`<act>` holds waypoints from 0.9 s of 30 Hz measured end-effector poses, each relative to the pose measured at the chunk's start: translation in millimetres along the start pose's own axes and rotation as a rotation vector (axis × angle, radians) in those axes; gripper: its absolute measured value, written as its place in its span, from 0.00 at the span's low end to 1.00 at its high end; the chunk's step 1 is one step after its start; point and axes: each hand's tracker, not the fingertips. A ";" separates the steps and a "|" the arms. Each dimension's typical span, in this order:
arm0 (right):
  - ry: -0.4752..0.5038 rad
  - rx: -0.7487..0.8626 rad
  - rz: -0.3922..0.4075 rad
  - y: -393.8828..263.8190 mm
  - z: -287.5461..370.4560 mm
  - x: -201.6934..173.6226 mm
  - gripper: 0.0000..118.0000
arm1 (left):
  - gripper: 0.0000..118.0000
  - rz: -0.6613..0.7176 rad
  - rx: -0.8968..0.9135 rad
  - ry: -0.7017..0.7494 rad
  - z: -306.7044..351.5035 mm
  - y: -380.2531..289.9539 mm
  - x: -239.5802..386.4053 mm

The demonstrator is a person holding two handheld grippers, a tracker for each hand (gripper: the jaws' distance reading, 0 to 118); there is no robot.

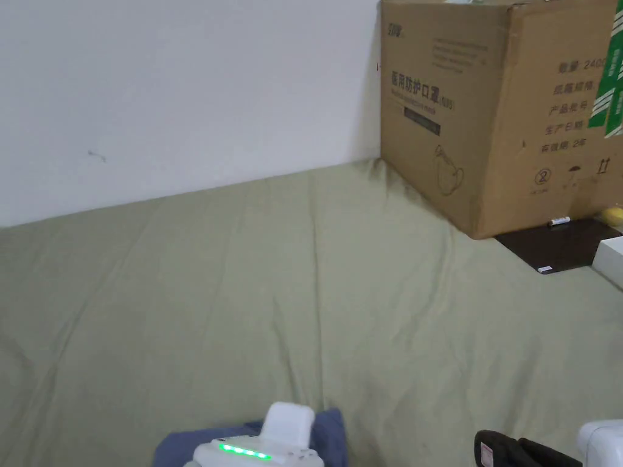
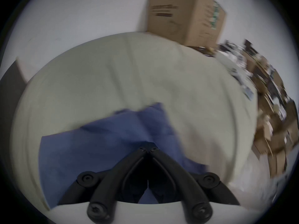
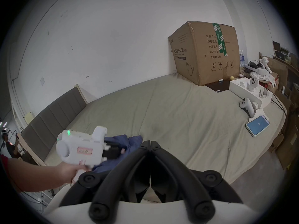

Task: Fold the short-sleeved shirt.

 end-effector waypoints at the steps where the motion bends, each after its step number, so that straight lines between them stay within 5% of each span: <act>1: 0.003 -0.001 -0.006 0.2 -1.1 -0.5 0.00 | 0.00 -0.037 -0.027 -0.105 3.4 -3.7 9.2; 5: 0.019 0.004 -0.009 4.0 -1.6 -7.9 0.00 | 0.00 -0.075 -0.118 -0.483 20.4 -17.3 32.0; 10: 0.055 0.085 0.026 17.1 16.0 -17.4 0.00 | 0.00 0.059 0.135 -0.433 90.8 -16.5 -0.5; 13: 0.063 0.132 0.045 31.8 25.9 -25.3 0.00 | 0.00 0.111 0.540 -0.168 173.8 -31.0 -26.2; 17: 0.106 0.244 0.046 46.6 34.7 -45.2 0.00 | 0.00 0.146 0.825 0.115 254.5 -55.9 -46.0; 19: 0.033 0.311 0.070 47.1 34.4 -65.8 0.00 | 0.00 0.155 0.947 0.255 276.1 -74.1 -45.6; 24: -0.103 0.678 0.267 0.7 20.8 -100.8 0.00 | 0.00 0.063 0.990 0.631 273.8 -105.4 -37.3; 26: -0.205 0.627 0.305 -15.5 9.9 -110.2 0.00 | 0.00 0.090 0.970 0.605 269.5 -119.6 -36.9; 27: -0.182 0.538 0.277 -17.1 6.8 -111.7 0.00 | 0.00 0.107 0.957 0.611 264.9 -126.1 -35.4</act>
